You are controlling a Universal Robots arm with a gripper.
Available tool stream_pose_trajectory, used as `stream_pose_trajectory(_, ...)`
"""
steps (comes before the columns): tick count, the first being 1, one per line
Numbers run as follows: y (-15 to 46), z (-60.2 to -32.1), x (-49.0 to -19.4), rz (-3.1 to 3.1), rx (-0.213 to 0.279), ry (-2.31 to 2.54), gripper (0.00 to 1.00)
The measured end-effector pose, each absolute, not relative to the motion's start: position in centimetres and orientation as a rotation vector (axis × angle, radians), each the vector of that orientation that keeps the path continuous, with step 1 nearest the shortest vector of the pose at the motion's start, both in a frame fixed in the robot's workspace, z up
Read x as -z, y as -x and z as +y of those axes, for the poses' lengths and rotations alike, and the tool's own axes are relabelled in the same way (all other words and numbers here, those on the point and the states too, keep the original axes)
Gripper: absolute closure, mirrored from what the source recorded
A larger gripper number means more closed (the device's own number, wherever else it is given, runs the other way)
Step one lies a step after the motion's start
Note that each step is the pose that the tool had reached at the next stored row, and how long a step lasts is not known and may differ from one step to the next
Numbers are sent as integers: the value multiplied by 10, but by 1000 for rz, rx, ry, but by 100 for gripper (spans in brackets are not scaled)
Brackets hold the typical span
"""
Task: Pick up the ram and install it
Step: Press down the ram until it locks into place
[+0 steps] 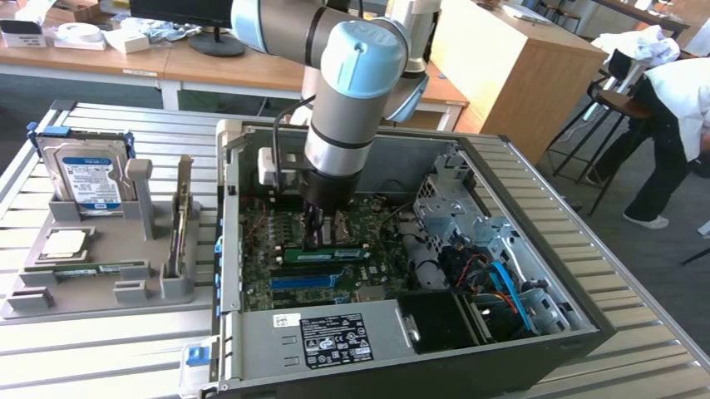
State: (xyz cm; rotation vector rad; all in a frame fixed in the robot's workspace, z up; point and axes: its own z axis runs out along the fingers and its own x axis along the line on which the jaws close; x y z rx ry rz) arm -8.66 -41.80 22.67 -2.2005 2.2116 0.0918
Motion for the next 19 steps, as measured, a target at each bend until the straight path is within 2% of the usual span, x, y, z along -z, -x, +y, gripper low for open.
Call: stream_pose_trajectory(19,87,-418,-223,2212,-92,2200,90)
